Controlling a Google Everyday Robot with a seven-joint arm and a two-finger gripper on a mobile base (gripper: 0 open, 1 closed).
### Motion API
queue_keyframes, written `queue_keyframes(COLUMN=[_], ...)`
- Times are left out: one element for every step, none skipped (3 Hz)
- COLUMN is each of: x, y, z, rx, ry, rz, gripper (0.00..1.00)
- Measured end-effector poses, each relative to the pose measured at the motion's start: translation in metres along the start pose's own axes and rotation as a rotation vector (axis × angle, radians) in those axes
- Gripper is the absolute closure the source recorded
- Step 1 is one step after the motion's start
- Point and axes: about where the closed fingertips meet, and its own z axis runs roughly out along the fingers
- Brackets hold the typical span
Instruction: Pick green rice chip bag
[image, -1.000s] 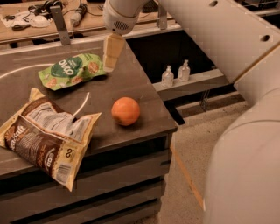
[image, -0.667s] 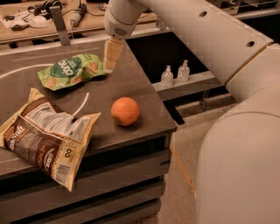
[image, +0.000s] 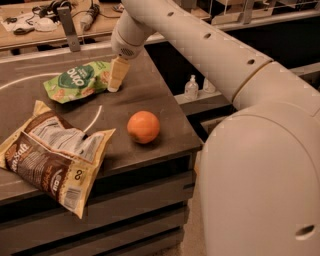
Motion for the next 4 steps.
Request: queue_keyframes(x=[-0.010, -0.016, -0.021, -0.027], y=[0.004, 0.008, 0.013, 0.017], z=[0.025, 0.050, 0.065, 0.073], rx=[-0.025, -0.060, -0.095, -0.125], ry=[-0.037, -0.086, -0.126, -0.154], rz=[0.010, 0.049, 0.074, 0.075], gripper=[0.00, 0.03, 0.26, 0.49])
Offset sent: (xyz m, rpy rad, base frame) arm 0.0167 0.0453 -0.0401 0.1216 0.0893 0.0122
